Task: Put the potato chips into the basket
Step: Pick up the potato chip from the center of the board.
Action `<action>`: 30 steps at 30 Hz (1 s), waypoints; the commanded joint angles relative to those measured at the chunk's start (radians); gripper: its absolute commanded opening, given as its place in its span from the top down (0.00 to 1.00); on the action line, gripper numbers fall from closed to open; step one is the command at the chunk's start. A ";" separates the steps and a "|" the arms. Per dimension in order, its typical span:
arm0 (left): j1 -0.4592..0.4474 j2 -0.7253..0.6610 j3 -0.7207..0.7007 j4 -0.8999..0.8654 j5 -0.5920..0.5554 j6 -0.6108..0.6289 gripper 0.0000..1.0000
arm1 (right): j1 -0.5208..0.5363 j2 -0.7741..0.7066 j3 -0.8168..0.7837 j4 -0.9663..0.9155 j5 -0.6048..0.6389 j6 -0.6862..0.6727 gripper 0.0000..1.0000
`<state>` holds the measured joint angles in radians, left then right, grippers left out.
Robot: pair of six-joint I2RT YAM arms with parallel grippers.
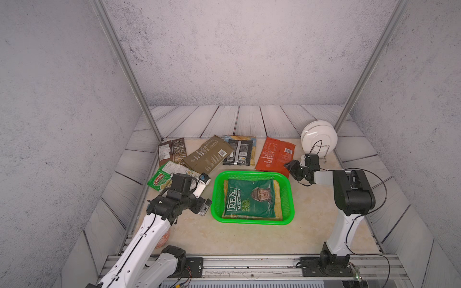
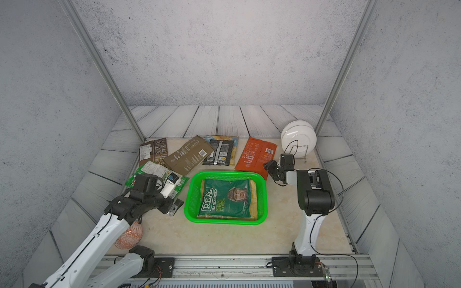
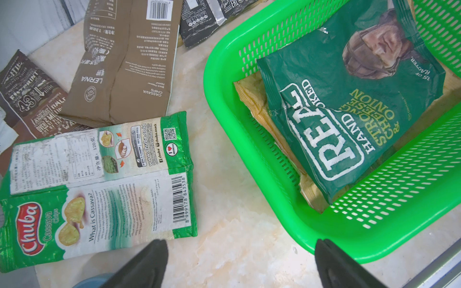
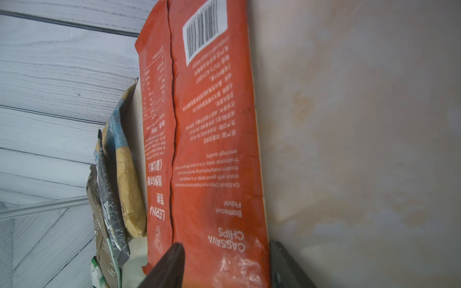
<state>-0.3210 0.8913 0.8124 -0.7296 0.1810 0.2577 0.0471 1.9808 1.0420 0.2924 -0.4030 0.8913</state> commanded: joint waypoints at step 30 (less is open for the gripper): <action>0.007 -0.005 -0.013 -0.007 0.009 0.001 0.02 | 0.015 -0.215 0.033 -0.203 0.035 -0.157 1.00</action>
<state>-0.3210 0.8906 0.8124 -0.7296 0.1841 0.2573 0.0582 1.8954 1.0740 0.1417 -0.3870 0.8013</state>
